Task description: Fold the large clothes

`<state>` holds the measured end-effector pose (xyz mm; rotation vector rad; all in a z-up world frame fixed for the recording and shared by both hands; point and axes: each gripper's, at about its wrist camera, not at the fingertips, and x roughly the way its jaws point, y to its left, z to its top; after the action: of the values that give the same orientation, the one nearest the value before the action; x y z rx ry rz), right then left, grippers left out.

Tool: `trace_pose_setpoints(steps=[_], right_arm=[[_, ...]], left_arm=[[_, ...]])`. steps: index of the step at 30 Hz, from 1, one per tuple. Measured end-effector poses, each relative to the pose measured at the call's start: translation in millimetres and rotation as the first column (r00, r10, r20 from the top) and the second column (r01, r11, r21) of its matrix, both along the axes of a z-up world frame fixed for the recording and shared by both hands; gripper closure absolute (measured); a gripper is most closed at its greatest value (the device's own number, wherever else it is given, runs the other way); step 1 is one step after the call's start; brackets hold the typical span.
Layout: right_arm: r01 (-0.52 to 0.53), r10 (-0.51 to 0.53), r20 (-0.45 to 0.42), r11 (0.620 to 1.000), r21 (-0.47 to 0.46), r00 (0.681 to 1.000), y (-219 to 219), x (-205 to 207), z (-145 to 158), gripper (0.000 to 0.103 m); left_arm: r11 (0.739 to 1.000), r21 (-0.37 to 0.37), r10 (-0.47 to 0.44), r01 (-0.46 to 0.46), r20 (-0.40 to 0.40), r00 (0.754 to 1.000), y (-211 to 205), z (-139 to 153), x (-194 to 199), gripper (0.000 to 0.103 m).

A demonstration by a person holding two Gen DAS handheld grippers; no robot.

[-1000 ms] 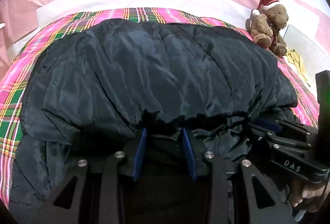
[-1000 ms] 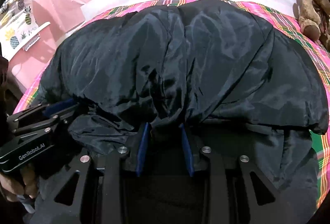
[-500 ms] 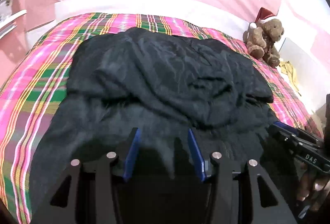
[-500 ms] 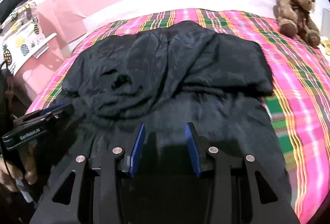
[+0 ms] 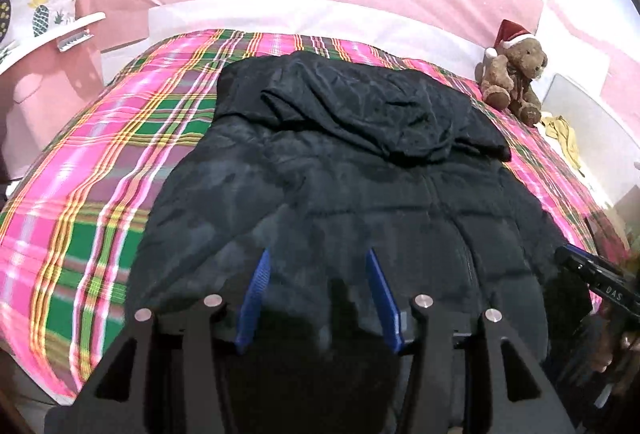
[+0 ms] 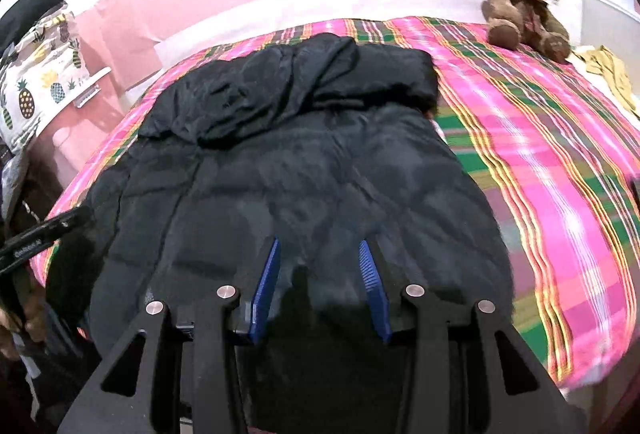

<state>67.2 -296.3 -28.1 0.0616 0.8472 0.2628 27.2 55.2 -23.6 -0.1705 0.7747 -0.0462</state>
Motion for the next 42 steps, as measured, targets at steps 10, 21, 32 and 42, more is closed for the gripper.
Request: trace_pose_setpoints(steps=[10, 21, 32, 42], right_arm=[[0.1, -0.1, -0.005, 0.995, 0.023, 0.995, -42.0, -38.3, -7.6, 0.051], [0.23, -0.227, -0.036, 0.97, 0.076, 0.973, -93.2, -30.2, -18.4, 0.051], [0.264, -0.234, -0.164, 0.943, 0.201, 0.958, -106.9, -26.3, -45.1, 0.049], [0.2, -0.143, -0.206, 0.935, 0.292, 0.968, -96.0, -30.5, -53.2, 0.058]], left_arm=[[0.998, 0.02, 0.062, -0.062, 0.005, 0.998, 17.9, -2.4, -36.1, 0.048], [0.98, 0.036, 0.199, -0.198, -0.031, 0.979, 68.9, -25.1, -33.5, 0.043], [0.986, -0.066, 0.148, -0.153, -0.081, 0.986, 63.2, -54.4, -49.8, 0.041], [0.991, -0.048, 0.12, -0.124, -0.088, 0.989, 54.6, -61.4, -45.5, 0.041]])
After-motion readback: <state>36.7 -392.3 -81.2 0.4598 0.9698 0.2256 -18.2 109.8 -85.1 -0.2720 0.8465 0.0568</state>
